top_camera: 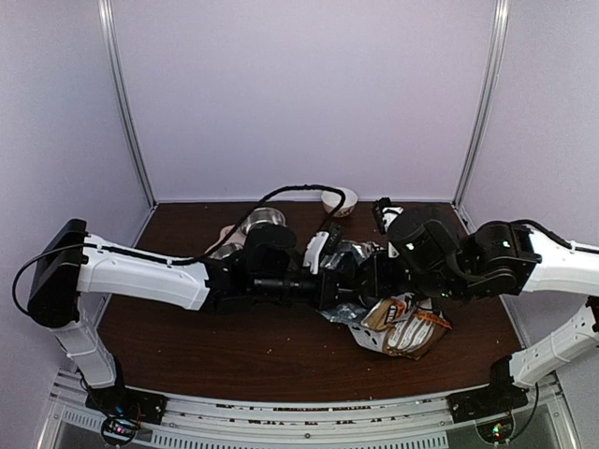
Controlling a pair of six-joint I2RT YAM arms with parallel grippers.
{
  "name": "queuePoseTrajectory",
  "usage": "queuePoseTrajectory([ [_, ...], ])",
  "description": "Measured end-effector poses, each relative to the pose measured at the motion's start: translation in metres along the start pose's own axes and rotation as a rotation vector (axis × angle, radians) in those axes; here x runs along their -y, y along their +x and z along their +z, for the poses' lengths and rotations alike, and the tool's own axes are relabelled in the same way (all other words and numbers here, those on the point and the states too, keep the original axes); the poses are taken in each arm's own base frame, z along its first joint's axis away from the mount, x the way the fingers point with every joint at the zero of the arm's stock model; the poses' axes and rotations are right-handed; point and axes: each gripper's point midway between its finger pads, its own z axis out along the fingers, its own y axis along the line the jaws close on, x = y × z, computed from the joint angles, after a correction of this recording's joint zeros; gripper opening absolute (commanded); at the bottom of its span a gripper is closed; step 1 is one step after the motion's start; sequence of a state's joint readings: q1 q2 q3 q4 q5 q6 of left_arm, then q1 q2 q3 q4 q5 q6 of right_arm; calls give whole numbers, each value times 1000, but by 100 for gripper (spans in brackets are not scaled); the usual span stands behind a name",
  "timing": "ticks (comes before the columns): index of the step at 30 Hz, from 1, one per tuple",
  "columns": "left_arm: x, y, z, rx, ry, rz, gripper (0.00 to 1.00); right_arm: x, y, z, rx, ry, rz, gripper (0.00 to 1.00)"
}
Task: Serve the pet food
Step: Collect the pet food from the pet food bag.
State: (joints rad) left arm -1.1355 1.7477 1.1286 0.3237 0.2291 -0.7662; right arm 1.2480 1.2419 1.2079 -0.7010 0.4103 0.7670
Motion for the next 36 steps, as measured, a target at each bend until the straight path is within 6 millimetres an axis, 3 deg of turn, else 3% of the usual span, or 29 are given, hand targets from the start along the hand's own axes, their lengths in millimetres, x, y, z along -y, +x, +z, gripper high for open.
queuePoseTrajectory([
  [19,0,-2,-68,74,-30,-112,0,21,-23,-15,57,13,64,0],
  [36,5,-24,-101,98,-3,-326,0,27,-25,-15,62,32,82,0],
])
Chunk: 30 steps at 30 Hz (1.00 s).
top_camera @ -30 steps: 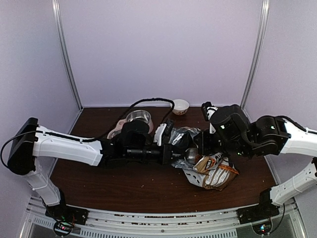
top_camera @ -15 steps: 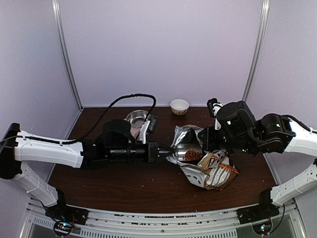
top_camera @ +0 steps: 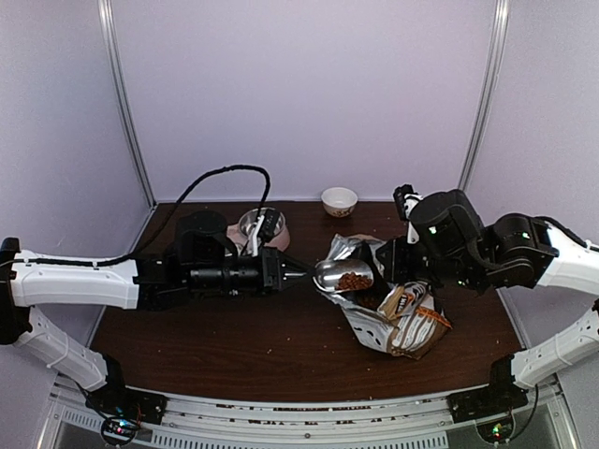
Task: Serve the pet food
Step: Collect the pet food from the pet food bag.
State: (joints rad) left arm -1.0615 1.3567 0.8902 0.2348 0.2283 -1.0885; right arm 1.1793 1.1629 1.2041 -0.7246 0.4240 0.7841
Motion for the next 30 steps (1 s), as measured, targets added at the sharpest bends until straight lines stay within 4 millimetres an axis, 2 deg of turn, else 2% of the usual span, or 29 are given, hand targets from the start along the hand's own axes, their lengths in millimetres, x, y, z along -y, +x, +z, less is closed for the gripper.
queuePoseTrajectory([
  [12,3,-1,-3,-22,24,-83,0,3,-2,-1,5,6,4,0],
  [19,-7,-1,0,-31,-50,-58,0,-1,1,1,-8,-7,3,0],
  [23,-13,-5,13,-29,-81,-42,0,-9,5,4,-18,-23,-4,0],
  [28,-48,12,47,-65,-192,-41,0,-21,11,9,-36,-40,-22,0],
  [30,-54,17,62,-75,-228,-24,0,-23,13,10,-40,-44,-26,0],
])
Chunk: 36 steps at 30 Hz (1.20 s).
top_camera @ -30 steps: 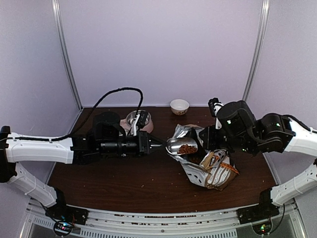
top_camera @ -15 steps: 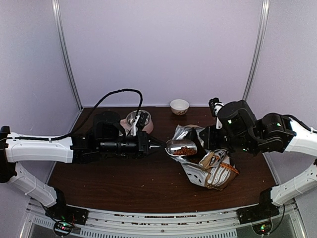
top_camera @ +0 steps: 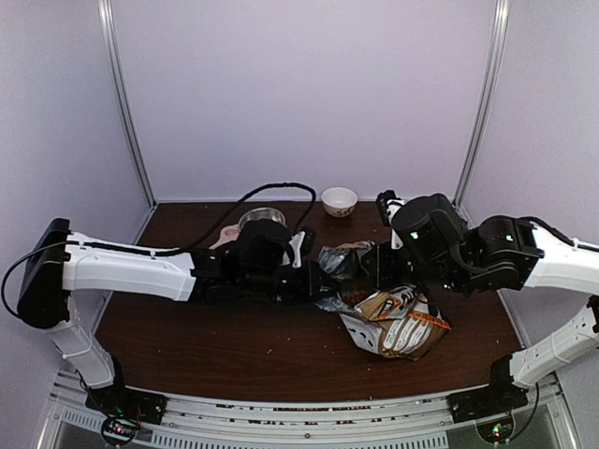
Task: Serve the pet food
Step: Collect the pet food from the pet food bag.
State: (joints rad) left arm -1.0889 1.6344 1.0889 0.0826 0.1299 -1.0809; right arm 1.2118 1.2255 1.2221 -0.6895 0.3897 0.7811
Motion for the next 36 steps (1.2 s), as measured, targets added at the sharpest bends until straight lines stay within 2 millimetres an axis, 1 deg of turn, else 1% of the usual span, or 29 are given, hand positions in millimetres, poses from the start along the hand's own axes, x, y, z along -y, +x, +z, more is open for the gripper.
queuePoseTrajectory([
  [4,1,1,34,2,-56,34,0,1,-1,1,5,8,-4,0],
  [8,10,-5,64,12,-60,44,0,7,-2,2,12,37,-13,0],
  [11,15,-6,81,4,-42,54,0,12,-3,3,17,57,-15,0],
  [13,18,-5,87,0,-23,63,0,15,-3,3,19,67,-17,0],
  [21,29,1,97,-42,80,87,0,18,0,5,18,78,-14,0],
  [28,34,5,97,-77,149,82,0,21,0,-3,22,52,18,0],
  [32,35,10,92,-82,179,79,0,22,2,-8,14,25,41,0],
  [36,39,13,78,-88,212,72,0,22,1,-14,17,5,56,0],
])
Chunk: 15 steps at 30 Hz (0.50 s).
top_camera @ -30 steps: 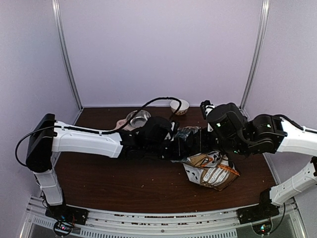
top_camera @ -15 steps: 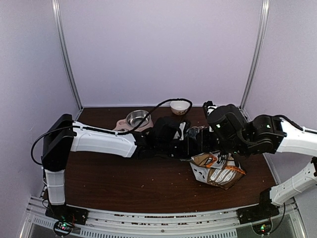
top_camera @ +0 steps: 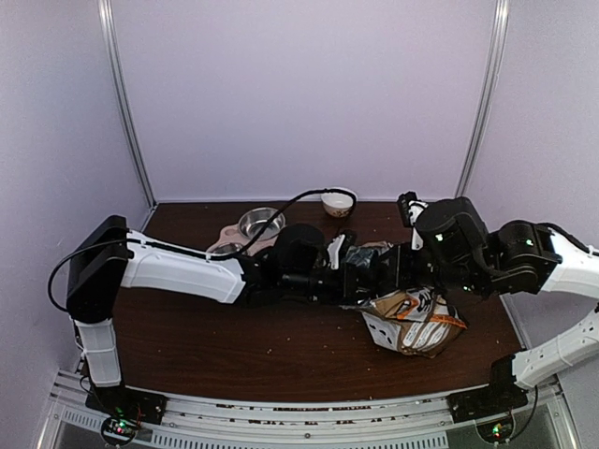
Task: Serve the pet food
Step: Collect the pet food from the pet food bag.
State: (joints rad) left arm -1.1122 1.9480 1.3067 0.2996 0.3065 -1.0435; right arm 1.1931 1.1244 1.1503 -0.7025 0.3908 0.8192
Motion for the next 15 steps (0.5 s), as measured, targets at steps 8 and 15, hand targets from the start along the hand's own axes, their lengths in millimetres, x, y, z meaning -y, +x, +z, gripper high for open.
queuePoseTrajectory([
  [8,18,5,-26,2,74,-13,0,3,-2,-9,8,-20,13,0],
  [15,27,3,-40,16,105,-45,0,5,-2,-11,13,-24,35,0],
])
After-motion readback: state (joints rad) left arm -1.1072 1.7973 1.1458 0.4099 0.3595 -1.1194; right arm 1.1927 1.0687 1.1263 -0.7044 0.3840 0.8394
